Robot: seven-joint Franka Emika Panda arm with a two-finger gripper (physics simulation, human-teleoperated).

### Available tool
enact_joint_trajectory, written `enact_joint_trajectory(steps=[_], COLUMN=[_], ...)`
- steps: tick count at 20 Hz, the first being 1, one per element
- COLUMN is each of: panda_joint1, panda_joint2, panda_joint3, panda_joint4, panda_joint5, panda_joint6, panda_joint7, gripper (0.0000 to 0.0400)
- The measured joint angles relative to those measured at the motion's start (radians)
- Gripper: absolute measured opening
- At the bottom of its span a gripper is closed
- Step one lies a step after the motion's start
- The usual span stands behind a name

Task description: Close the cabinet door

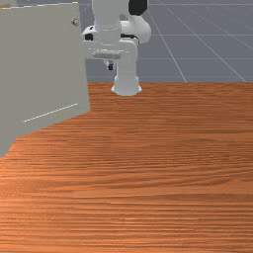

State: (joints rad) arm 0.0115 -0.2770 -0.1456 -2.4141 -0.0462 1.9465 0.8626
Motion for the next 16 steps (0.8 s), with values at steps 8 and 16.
enact_joint_trajectory(steps=[8, 16], panda_joint1=[-0.043, -0.186], panda_joint2=[-0.138, -0.108], panda_joint3=[-0.124, -0.285], panda_joint4=[-0.115, -0.063], panda_joint5=[-0.076, -0.155], panda_joint6=[0.004, 0.076], panda_joint7=[-0.042, -0.088], gripper=[0.0000, 0.0000])
